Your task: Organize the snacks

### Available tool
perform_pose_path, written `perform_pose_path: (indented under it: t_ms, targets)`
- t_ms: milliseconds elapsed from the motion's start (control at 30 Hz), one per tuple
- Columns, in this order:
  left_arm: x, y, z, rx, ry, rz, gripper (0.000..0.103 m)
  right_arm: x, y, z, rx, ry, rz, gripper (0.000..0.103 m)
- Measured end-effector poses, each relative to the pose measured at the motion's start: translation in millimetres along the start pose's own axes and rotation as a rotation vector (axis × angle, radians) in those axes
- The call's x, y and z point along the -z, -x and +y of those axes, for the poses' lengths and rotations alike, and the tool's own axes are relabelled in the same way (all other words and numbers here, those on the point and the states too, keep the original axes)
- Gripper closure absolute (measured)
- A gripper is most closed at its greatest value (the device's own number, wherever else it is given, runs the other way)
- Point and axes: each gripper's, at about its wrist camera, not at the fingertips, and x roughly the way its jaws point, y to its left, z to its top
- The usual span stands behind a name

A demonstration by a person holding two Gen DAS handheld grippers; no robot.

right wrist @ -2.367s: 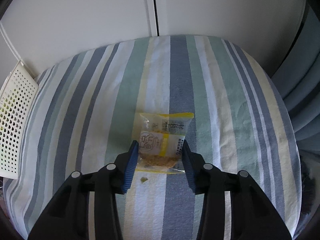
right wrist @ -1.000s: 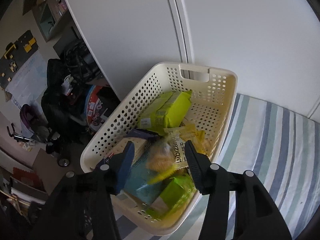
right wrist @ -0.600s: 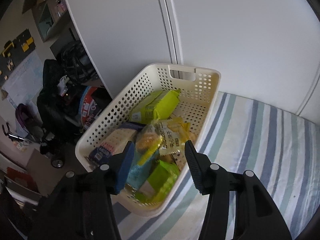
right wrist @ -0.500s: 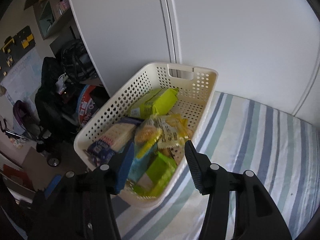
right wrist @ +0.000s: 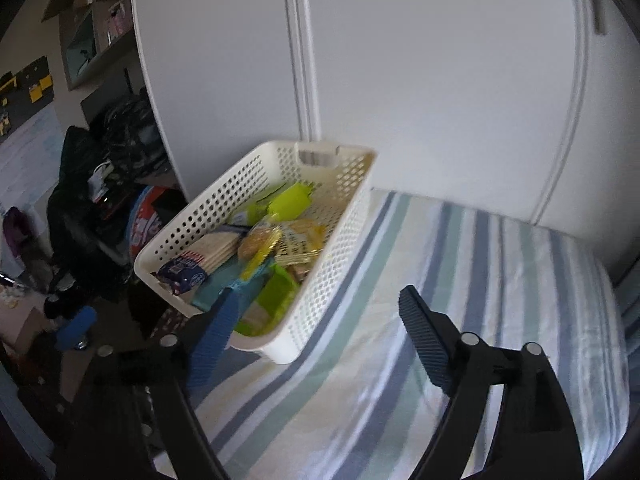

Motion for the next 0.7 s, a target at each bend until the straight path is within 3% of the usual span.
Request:
perform_pose_path:
  t_ms: [33, 100, 200, 633, 700]
  targets:
    - [-4, 4, 0, -0.003, -0.028, -0.002, 0.002, 1, 4, 0, 0.004, -0.001, -0.006, 0.021]
    - [-10, 9, 0, -0.006, -0.06, 0.0, 0.002, 5, 13, 0, 0.006, -0.005, -0.024, 0.01]
    - [-19, 18, 1, 0.009, -0.1, 0.003, 0.002, 14, 29, 5, 0.031, 0.015, -0.064, 0.005]
    - [-33, 41, 3, -0.067, -0.202, -0.024, 0.002, 54, 57, 22, 0.118, 0.077, -0.123, 0.005]
    - [-32, 41, 3, -0.073, -0.208, -0.025, 0.002, 57, 58, 26, 0.166, 0.088, -0.138, 0.005]
